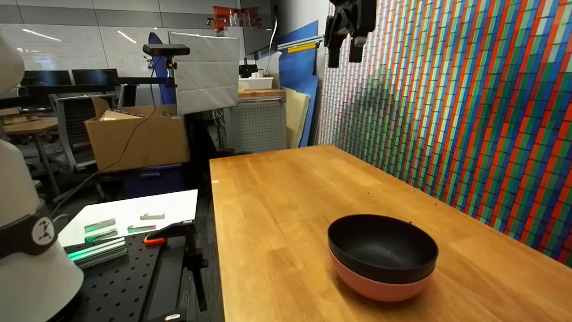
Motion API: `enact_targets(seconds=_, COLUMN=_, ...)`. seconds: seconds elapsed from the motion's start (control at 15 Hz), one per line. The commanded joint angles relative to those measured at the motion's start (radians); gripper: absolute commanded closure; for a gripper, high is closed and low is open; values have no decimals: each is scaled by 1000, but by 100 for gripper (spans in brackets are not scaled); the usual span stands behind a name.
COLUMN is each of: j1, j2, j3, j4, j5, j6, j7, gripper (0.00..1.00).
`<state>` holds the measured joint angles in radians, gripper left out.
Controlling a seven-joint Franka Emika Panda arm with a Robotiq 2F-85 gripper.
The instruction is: Put the black bowl inside the pink bowl
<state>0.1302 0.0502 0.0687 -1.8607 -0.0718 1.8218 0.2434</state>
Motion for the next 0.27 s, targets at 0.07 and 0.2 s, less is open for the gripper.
enact_targets(seconds=0.07, j1=-17, j2=-5, j3=7, j4=14, j5=0, j6=-48, j7=4, gripper=0)
enact_targets(seconds=0.2, j1=-20, j2=-5, j3=6, j4=19, j5=0, j6=-58, j7=4, gripper=0)
